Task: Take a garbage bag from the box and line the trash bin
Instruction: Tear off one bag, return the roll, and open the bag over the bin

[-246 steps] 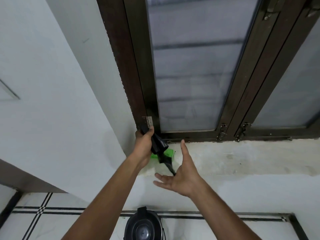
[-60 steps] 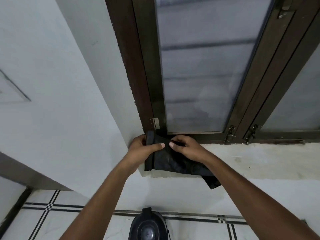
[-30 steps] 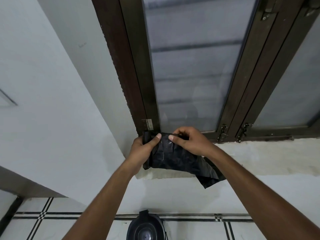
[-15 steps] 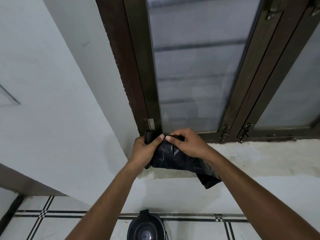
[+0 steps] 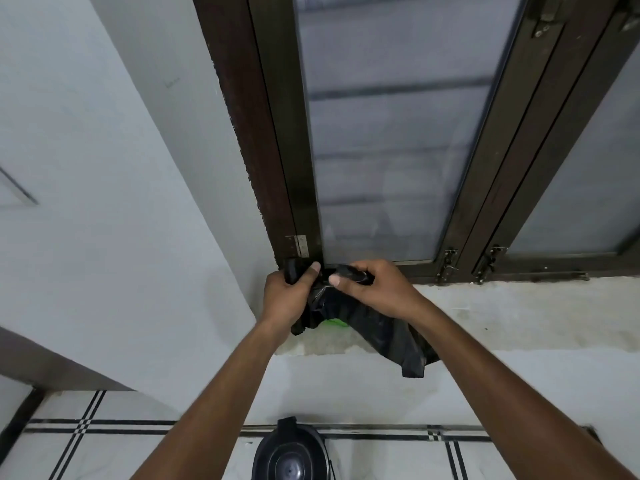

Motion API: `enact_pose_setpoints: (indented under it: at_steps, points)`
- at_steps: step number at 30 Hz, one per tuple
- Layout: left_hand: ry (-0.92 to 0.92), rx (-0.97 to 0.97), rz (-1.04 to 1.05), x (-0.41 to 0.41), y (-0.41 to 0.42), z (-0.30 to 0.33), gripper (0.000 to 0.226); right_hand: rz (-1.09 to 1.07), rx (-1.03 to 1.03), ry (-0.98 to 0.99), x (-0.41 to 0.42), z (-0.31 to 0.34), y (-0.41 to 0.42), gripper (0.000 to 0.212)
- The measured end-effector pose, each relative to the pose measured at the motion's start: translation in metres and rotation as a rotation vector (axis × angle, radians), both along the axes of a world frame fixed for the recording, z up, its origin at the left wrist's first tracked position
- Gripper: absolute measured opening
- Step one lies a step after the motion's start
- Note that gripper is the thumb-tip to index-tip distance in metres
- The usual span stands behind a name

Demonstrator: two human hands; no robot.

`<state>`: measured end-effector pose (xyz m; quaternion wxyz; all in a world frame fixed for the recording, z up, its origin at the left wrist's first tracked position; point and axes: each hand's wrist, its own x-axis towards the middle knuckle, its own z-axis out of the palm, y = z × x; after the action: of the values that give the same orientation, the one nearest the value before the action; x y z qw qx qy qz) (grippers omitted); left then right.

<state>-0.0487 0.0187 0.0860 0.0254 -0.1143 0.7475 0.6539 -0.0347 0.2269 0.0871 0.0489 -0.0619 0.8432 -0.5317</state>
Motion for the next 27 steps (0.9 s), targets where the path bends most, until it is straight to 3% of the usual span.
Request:
enact_pose_setpoints:
  at_steps: [3, 9, 19, 21, 24, 27]
  points:
    - [-0.019, 0.008, -0.083, -0.001, -0.003, 0.002, 0.032, 0.027, 0.065, -0.045, -0.002, -0.005, 0.006, 0.023]
    - [-0.134, 0.081, -0.366, 0.001, -0.017, -0.006, 0.052, -0.005, -0.04, -0.088, -0.005, -0.005, 0.009, 0.025]
    - [-0.045, 0.177, -0.236, 0.0, -0.007, -0.013, 0.025, -0.197, -0.319, -0.175, -0.008, -0.014, -0.01, 0.013]
    - [-0.032, 0.181, -0.23, -0.001, -0.006, -0.015, 0.023, -0.219, -0.296, -0.17, -0.009, -0.018, -0.012, 0.016]
    - [-0.045, 0.198, -0.231, 0.0, -0.005, -0.017, 0.02, -0.239, -0.202, -0.134, -0.009, -0.027, -0.018, 0.044]
    - [-0.098, 0.238, -0.201, 0.002, -0.008, -0.019, 0.013, -0.364, -0.083, -0.078, -0.016, -0.036, -0.01, 0.039]
